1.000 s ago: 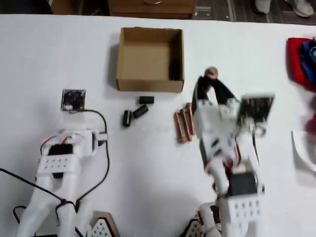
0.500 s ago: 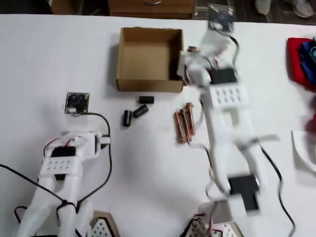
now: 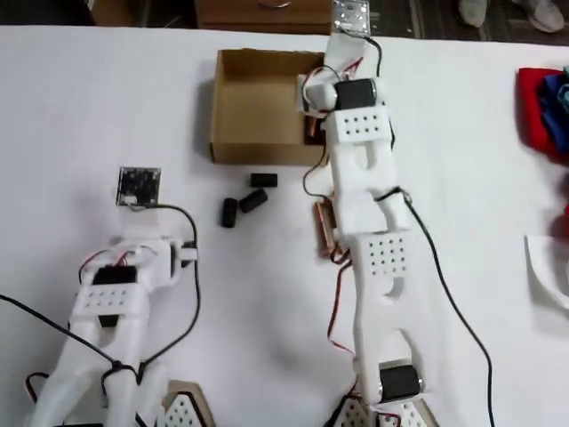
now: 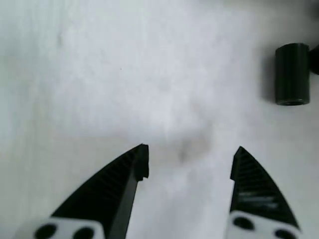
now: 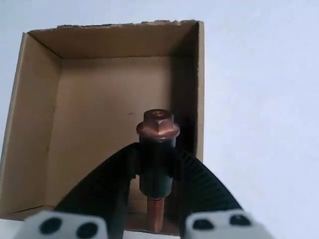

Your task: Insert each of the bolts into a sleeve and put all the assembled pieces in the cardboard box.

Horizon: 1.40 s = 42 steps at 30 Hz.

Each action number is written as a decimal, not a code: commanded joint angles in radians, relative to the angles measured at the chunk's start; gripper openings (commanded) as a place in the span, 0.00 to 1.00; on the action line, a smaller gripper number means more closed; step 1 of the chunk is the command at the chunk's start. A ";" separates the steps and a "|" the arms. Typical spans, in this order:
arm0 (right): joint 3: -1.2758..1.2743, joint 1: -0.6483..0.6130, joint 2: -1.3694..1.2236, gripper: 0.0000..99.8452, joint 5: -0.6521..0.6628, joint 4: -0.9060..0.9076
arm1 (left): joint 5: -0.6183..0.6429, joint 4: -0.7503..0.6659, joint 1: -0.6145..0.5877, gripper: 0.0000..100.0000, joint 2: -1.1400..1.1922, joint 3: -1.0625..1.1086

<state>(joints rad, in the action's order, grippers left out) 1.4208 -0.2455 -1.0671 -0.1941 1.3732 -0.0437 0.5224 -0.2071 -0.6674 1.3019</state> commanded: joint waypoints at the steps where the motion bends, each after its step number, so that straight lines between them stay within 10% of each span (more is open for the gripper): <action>1: 0.106 -0.016 -0.013 0.02 -0.005 0.007 | -0.008 -0.017 0.008 0.28 0.028 -0.024; 42: -0.063 -0.062 -0.102 0.02 0.044 -0.213 | -0.008 -0.012 0.008 0.28 0.141 -0.093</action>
<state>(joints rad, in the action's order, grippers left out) 1.3472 -0.3007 -1.1745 -0.1097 1.1584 -0.0437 0.5194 -0.2056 -0.5263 1.2497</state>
